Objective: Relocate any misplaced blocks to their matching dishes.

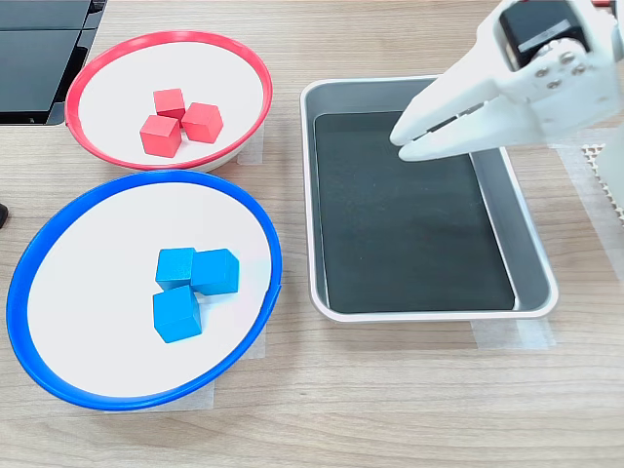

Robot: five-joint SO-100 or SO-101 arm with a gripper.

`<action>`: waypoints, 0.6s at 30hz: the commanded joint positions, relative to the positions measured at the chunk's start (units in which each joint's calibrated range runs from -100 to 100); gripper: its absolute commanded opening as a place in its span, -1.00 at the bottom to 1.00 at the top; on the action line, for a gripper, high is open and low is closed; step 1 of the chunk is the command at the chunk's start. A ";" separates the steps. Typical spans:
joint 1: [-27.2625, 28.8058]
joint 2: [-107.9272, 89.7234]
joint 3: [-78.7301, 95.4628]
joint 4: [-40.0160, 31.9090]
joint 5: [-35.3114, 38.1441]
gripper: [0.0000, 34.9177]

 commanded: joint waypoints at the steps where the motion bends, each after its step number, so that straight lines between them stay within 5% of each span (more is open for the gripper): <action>1: 0.93 -3.58 0.80 1.84 -1.90 -0.98; 18: 2.81 -3.58 5.26 1.60 -4.05 -0.98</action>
